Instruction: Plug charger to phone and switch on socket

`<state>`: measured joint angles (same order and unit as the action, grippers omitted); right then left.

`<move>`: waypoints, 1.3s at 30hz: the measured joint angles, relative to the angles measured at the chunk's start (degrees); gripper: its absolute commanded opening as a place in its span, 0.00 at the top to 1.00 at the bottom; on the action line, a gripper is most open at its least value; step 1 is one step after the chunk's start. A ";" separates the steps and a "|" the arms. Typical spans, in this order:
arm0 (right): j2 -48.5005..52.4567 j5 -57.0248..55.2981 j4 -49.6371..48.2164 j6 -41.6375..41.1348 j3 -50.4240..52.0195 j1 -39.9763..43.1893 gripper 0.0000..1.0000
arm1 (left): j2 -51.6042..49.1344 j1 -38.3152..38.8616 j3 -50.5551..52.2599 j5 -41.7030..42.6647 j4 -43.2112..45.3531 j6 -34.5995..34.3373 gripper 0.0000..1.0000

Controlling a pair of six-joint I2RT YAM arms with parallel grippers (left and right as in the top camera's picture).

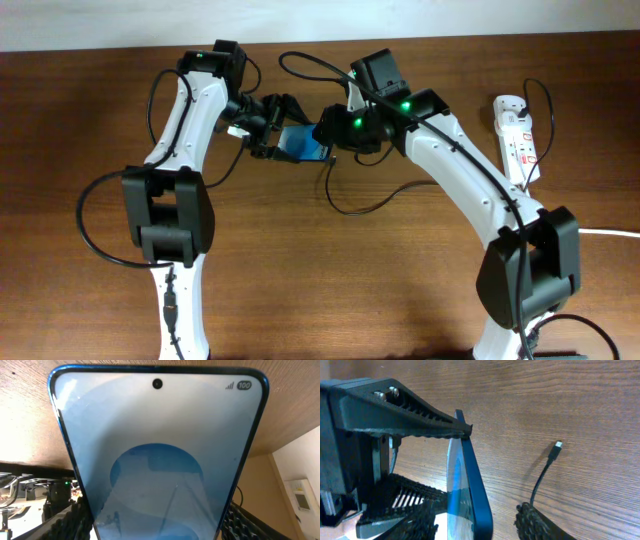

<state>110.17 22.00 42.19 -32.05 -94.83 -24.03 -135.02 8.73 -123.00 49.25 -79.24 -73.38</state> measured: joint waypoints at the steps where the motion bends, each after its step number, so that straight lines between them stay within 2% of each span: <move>1: 0.37 0.13 -0.87 -0.09 0.00 -0.26 0.50 | 0.00 0.17 0.00 0.02 0.02 0.00 1.00; 5: 0.59 -0.59 -2.32 -0.50 0.00 -1.40 0.59 | 0.00 1.36 0.00 1.51 0.00 0.00 1.00; 9: 0.68 -2.27 -2.38 -0.48 0.00 -1.92 0.62 | 0.00 1.38 0.00 1.92 -0.02 0.02 1.00; 13: 0.68 -2.71 -1.88 -0.44 0.00 -2.01 0.76 | 0.00 1.38 0.00 2.84 0.00 0.02 1.00; 20: 0.68 -3.10 -1.09 -1.90 0.13 -2.01 0.95 | 0.00 1.29 -0.11 3.78 0.52 0.02 1.00; 27: 1.68 -2.56 -1.14 -0.46 0.66 -1.36 0.96 | 0.00 1.18 -0.76 5.20 0.22 1.20 1.00; 29: 1.64 -2.58 -1.11 0.26 0.66 2.64 0.96 | 0.00 1.25 -0.76 5.40 1.07 6.19 1.00; 30: 1.16 -2.84 -0.98 0.81 0.66 6.78 0.96 | 0.00 1.40 -0.76 7.02 8.20 16.39 1.00; 33: -4.87 -3.41 2.25 2.71 0.66 14.78 0.96 | 0.00 1.38 -0.76 8.33 11.76 36.44 1.00; 35: -13.73 -1.42 5.16 5.46 0.66 18.84 0.96 | 0.00 1.38 -0.76 8.96 11.82 51.41 1.00; 37: -20.15 3.21 9.42 8.66 0.63 23.74 0.96 | 0.00 1.38 -0.76 9.55 11.61 60.54 1.00; 39: -27.08 7.08 14.88 12.85 0.55 31.01 0.96 | 0.00 1.31 -0.76 13.79 9.92 70.51 1.00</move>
<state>83.09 29.08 57.08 -19.20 -94.28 6.98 -135.02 10.04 -123.76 63.05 -69.32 -2.87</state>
